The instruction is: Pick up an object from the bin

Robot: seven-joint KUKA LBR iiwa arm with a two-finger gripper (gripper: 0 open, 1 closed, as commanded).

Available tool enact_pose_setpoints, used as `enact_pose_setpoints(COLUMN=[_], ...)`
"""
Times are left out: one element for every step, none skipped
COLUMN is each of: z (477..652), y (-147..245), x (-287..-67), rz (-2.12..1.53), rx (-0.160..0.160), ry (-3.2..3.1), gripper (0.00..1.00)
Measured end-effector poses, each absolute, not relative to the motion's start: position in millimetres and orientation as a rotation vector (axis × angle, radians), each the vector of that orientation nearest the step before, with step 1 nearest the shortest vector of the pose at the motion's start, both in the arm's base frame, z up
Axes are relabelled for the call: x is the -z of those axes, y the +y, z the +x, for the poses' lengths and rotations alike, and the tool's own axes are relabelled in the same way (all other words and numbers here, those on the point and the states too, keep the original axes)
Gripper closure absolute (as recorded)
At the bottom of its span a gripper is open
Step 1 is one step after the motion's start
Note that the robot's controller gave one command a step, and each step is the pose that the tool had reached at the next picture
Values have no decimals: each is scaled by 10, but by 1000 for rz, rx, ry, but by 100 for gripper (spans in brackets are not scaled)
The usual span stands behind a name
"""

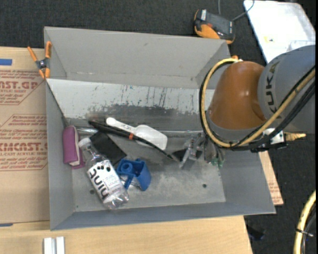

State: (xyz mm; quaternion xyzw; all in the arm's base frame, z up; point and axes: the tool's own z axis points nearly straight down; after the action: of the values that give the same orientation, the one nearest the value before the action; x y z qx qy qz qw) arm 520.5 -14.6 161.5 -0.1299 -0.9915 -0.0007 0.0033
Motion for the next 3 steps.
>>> enact_pose_setpoints(z=[5209,5208,5210], y=[-145,-144,-138], x=[-1859,-1999,-2257], rz=[-407,-406,-404], rx=[2,2,3], ry=[-3110,-3109,-3108], gripper=[100,100,100])
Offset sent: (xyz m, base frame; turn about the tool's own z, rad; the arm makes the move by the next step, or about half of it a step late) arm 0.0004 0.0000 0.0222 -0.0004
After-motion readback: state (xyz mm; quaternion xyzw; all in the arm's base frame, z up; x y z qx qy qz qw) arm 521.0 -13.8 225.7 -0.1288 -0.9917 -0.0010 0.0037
